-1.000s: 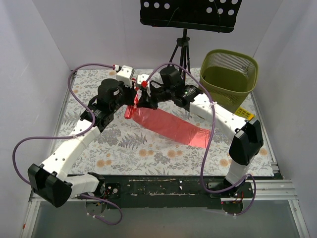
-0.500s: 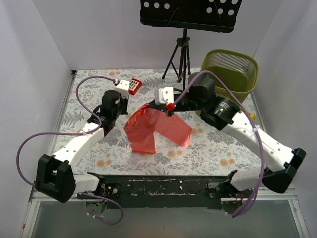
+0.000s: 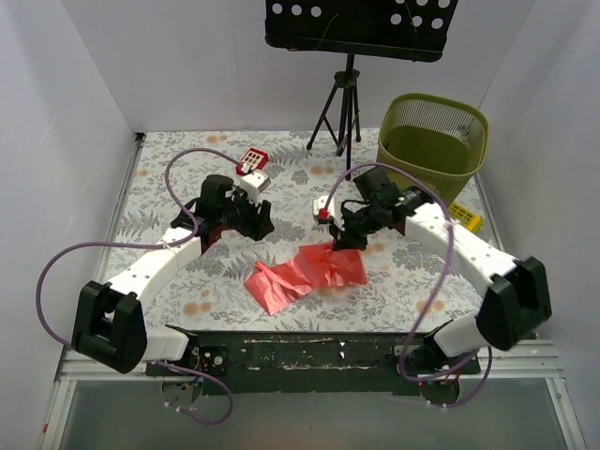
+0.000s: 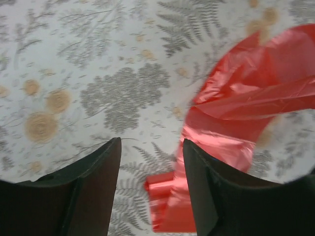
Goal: Put the trash bags into the trash bin
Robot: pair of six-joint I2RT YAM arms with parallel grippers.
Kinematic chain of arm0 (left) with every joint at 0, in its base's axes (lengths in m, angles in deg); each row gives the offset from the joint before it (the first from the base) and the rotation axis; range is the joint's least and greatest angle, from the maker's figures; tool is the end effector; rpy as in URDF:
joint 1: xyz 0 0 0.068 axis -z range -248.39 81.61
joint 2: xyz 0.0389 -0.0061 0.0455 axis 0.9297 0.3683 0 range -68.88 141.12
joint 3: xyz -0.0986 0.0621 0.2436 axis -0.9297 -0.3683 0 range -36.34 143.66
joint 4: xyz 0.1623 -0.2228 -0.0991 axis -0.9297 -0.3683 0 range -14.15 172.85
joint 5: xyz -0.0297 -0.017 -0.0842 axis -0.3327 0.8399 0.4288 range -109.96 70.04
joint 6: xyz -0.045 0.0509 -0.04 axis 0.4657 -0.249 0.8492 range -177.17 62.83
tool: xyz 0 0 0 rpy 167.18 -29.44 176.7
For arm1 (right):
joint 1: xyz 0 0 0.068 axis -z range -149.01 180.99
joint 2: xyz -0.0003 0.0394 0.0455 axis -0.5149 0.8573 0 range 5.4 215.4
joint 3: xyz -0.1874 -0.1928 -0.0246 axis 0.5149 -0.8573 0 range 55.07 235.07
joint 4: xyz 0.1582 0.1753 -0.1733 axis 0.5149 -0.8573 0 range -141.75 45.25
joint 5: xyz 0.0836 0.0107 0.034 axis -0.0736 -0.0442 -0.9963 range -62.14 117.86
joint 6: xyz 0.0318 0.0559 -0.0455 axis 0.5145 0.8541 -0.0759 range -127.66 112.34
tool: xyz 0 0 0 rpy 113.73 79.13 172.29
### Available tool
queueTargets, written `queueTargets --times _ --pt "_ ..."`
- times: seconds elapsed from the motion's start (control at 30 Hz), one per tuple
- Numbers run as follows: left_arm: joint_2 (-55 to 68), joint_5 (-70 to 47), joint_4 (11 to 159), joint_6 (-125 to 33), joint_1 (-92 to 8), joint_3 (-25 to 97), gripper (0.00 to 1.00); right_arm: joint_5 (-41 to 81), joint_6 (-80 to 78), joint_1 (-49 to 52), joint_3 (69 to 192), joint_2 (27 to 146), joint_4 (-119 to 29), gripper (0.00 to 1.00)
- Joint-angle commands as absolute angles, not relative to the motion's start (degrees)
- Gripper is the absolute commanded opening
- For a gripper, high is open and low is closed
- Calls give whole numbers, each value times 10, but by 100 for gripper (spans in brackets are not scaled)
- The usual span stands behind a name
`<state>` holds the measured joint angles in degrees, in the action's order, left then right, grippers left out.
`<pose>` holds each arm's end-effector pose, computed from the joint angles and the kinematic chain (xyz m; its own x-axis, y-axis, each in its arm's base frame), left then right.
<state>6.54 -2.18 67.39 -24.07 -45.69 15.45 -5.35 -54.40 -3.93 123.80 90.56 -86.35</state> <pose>0.3064 -0.1504 0.2224 -0.8073 -0.2260 -0.5451 0.1732 0.7923 -0.5850 0.2666 0.2313 0.2418 0.0451 -0.7115 -0.7012 -0.9977 0.0028 -0.0670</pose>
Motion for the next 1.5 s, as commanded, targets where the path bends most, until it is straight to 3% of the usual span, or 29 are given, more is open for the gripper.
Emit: queueTargets --times 0.0,0.17,0.37,0.77,0.87,1.0,1.2,1.37,1.47 --pt "11 203 659 -317 -457 152 59 -105 -522 -50 1244 803 -911 1" --pt "-8 300 679 -417 -443 125 63 -141 -484 -50 1262 813 -942 1" --pt "27 372 691 -405 -414 167 63 -151 -497 -50 1328 850 -995 1" --pt "71 399 729 -429 -354 166 64 -193 -477 -52 1405 921 -982 1" --pt "68 351 767 -407 -345 147 46 -198 -462 -54 1428 949 -973 1" --pt "24 259 795 -381 -342 105 3 -194 -462 -53 1445 971 -987 1" --pt "-76 123 779 -321 -342 52 0 -176 -423 -56 1468 1012 -971 1" --pt "-121 -71 739 -198 -342 42 0 -188 -301 -70 1583 1115 -936 1" --pt "-145 -107 716 -161 -343 33 0 -235 -259 -86 1638 1157 -926 1"
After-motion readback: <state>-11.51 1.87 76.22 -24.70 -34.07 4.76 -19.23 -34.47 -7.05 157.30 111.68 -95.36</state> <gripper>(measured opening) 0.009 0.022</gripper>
